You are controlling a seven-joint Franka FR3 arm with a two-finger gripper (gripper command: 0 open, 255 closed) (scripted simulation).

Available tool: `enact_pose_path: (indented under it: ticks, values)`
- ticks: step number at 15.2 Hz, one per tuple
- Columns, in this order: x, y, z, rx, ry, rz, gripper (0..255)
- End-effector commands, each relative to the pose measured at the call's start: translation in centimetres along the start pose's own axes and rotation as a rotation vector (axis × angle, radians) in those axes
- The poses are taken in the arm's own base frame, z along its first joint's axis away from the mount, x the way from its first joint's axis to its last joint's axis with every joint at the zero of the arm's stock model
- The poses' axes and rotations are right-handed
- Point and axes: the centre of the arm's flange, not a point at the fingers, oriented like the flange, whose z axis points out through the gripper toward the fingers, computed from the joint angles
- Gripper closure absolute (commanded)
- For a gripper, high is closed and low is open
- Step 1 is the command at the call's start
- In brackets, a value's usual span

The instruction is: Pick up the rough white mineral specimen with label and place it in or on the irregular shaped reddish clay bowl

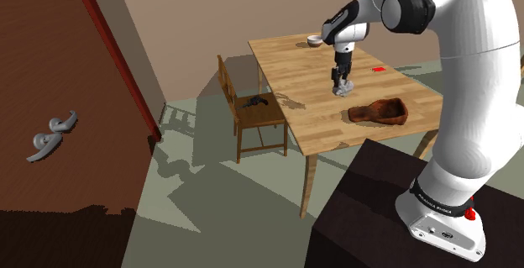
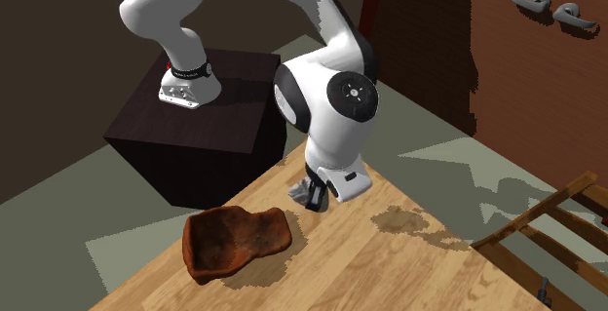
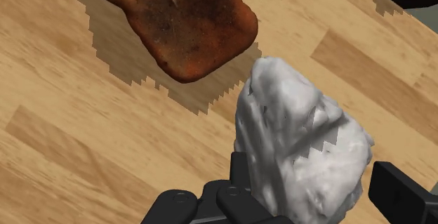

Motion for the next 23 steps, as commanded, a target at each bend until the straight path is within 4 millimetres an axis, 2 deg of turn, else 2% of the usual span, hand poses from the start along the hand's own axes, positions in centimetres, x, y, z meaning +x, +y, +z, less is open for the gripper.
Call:
enact_pose_path:
  ticks: [1, 6, 23]
  values:
    - [-0.3, -0.2, -1.1, 0.0, 0.0, 0.0, 255]
    - [-0.5, -0.3, -3.3, 0.0, 0.0, 0.0, 255]
    - [-19.2, 12.1, -4.0, 0.0, 0.0, 0.0, 255]
